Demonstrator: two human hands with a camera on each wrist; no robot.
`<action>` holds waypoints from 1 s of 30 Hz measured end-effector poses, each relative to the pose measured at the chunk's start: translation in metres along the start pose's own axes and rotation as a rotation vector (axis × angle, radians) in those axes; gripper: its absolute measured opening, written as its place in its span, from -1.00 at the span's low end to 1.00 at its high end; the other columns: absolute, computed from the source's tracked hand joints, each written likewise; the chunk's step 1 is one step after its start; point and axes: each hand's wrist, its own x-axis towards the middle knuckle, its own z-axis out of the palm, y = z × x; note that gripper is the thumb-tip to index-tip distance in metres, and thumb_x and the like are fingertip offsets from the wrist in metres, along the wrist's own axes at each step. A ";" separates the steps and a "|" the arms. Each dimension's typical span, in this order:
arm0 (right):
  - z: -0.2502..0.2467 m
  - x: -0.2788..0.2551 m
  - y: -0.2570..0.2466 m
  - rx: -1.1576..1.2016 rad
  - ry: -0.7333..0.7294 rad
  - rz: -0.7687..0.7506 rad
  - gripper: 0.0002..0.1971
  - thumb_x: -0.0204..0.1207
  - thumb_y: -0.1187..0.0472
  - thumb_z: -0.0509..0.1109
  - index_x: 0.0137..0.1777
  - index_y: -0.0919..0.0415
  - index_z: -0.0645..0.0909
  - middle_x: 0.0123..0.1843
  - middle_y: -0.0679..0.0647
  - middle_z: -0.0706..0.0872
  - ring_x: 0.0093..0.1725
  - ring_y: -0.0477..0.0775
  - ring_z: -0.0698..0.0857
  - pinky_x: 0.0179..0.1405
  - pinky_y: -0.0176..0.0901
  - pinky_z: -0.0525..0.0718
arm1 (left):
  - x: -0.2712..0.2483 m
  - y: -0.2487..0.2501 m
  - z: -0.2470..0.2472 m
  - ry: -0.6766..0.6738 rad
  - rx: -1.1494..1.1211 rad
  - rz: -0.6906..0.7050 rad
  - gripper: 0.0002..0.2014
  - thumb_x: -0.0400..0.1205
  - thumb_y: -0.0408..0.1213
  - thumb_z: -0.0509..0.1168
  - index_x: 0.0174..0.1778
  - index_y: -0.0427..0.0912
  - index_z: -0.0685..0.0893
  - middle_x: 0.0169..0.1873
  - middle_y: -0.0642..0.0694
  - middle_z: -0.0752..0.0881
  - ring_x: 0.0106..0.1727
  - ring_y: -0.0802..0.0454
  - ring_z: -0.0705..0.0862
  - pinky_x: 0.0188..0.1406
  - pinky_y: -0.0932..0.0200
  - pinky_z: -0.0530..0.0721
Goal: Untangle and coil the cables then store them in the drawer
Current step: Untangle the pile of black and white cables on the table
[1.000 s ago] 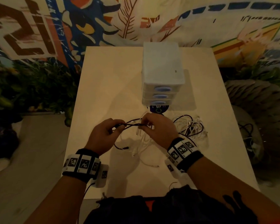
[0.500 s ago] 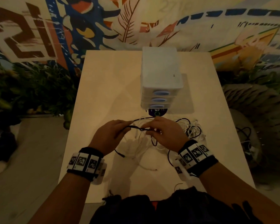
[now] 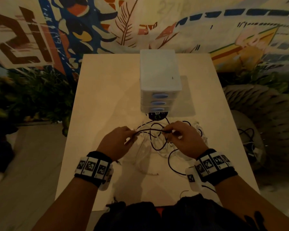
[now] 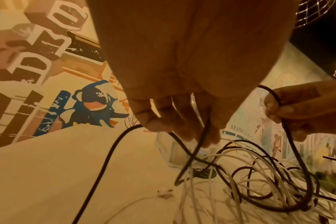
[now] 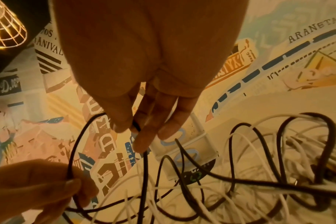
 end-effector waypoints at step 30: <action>-0.060 -0.005 -0.003 0.019 0.137 0.078 -0.77 0.80 0.19 0.20 -0.12 0.13 0.54 -0.37 0.00 0.53 -0.39 -0.18 0.45 -0.33 -0.33 0.42 | 0.005 -0.020 0.003 0.179 -0.170 -0.212 -0.77 0.67 0.14 0.35 0.22 0.29 0.65 -0.21 0.34 0.71 -0.38 0.23 0.68 -0.27 0.15 0.67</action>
